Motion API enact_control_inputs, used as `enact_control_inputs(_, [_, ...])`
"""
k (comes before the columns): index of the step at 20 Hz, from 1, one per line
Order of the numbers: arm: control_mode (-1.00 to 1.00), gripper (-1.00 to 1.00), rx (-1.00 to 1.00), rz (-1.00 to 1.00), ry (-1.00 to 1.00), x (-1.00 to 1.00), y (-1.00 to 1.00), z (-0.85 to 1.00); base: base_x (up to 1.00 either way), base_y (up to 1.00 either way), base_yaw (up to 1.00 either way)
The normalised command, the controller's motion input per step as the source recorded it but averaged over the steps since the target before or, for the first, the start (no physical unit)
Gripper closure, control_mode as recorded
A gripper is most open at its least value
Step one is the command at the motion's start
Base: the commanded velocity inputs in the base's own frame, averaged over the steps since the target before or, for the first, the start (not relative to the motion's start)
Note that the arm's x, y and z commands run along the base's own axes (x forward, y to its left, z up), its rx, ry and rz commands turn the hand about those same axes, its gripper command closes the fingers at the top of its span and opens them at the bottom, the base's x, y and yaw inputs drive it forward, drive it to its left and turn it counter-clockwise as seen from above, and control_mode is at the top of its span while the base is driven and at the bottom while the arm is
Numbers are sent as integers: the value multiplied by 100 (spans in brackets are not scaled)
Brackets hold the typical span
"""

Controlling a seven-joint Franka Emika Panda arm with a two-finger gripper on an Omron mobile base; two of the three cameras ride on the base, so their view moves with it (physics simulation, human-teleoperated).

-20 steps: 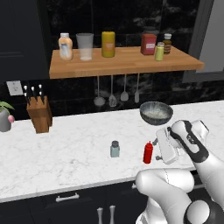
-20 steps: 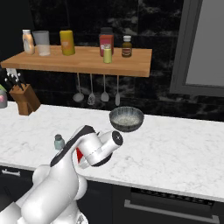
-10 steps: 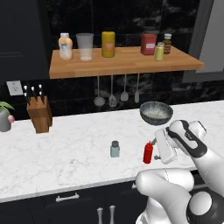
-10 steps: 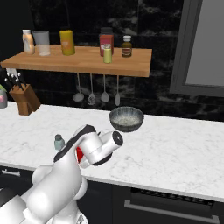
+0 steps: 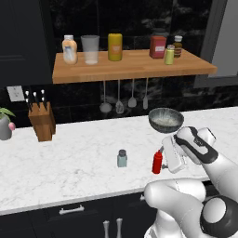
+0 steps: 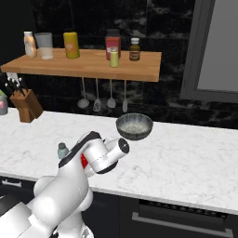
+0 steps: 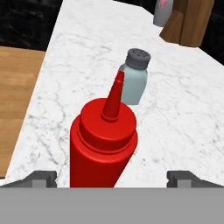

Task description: Put the shaker and condiment bottle from the counter next to their counterparts in the cabinet.

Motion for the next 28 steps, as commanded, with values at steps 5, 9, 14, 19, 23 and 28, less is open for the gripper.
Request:
enact_control_inputs(5, [-100,-100,1,0,1,12,15,0,0,0,0])
enact_control_inputs(9, [-100,-100,2,0,3,13,10,-2,0,0,0])
enact_control_inputs(14, [-100,-100,2,0,4,9,10,-3,0,0,0])
enact_control_inputs(19, [-100,100,2,0,4,4,11,-3,0,0,0])
enact_control_inputs(23, [-100,100,6,0,0,0,7,0,0,0,0])
enact_control_inputs(28, [-100,100,3,-2,0,0,7,6,0,0,0])
